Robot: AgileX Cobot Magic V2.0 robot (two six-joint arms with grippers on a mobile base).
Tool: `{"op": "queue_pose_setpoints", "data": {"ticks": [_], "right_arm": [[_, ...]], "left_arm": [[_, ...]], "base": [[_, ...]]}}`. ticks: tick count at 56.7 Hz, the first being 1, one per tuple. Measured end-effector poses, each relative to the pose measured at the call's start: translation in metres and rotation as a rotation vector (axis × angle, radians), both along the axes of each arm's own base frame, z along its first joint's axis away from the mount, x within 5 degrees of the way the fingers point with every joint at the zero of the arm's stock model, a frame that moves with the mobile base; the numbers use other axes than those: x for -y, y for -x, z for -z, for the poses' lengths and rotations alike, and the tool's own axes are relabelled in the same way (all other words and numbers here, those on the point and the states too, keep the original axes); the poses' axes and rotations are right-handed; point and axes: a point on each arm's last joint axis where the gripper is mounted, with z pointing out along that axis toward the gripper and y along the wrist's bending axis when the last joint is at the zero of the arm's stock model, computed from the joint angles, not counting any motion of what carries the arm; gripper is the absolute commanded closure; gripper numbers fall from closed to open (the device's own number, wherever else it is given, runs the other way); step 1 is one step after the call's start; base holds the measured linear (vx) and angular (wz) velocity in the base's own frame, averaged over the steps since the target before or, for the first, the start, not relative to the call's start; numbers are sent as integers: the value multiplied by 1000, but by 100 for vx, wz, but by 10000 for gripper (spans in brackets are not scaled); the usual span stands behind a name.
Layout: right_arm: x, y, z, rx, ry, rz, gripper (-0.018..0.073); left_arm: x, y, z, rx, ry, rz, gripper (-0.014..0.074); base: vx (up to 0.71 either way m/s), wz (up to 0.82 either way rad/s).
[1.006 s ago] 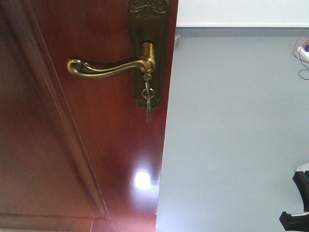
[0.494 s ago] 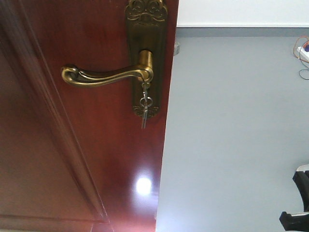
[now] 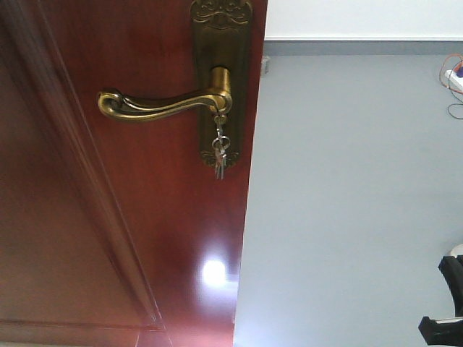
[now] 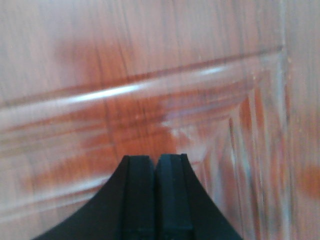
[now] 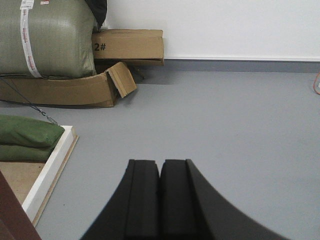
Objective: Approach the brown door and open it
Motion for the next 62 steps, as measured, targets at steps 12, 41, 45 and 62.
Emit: {"op": "queue_pose_setpoints", "data": {"ticks": [12,41,45,62], "right_arm": [[0,0,0,1,0,0,559],[0,0,0,1,0,0,559],[0,0,0,1,0,0,559],[0,0,0,0,0,0,559]], "left_arm": [[-19,12,18,-23,33,-102,600],[-39,84,127,-25,74,-232,600],[-40,90,147,-32,89,-231,600],[-41,100,197,-104,204,-237,600]], "base": [[0,0],[0,0],[0,0],[0,0]]}}
